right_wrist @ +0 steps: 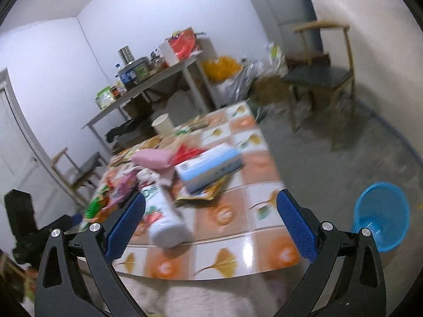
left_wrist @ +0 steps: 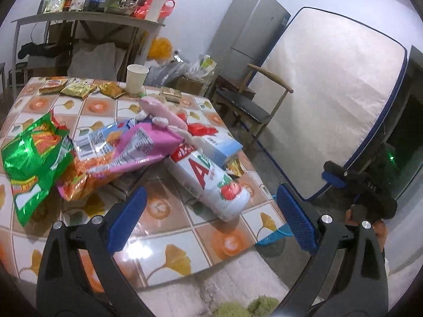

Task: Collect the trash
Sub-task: 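Move both tools back toward the table, then grasp the pink cloth with the left gripper while the right gripper grasps the red wrapper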

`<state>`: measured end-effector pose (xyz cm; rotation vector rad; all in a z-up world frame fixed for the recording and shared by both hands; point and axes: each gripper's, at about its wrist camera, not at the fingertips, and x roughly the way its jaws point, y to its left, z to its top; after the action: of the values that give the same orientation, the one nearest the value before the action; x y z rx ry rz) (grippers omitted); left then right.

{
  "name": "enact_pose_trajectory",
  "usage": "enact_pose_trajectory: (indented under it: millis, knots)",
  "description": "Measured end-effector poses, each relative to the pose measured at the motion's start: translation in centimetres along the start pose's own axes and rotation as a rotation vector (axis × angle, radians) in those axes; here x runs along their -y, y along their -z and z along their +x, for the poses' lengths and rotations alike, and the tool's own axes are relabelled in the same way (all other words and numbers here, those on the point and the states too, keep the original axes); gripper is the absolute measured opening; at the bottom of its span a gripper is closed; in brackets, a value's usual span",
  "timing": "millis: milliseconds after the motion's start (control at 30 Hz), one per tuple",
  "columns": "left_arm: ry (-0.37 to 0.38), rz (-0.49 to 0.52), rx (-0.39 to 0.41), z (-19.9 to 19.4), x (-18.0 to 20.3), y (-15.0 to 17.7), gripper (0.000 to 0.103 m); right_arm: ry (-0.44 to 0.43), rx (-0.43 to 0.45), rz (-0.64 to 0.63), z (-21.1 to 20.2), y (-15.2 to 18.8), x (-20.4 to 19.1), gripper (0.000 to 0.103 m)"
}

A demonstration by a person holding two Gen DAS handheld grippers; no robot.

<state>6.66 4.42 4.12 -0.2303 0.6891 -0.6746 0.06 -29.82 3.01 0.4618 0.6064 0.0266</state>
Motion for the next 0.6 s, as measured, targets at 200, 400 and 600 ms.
enact_pose_trajectory:
  millis: [200, 400, 600]
  knots:
    - [0.004, 0.009, 0.037, 0.8, -0.6, -2.1, 0.094, -0.097, -0.077, 0.054, 3.5, 0.6, -0.4, 0.09]
    - [-0.008, 0.037, 0.03, 2.6, -0.9, -4.3, 0.094, -0.132, -0.112, 0.061, 6.3, -0.3, -0.6, 0.082]
    - [0.0, -0.012, -0.014, 3.7, -1.6, -9.3, 0.094, -0.16, -0.138, 0.001, 8.4, -4.2, -1.4, 0.074]
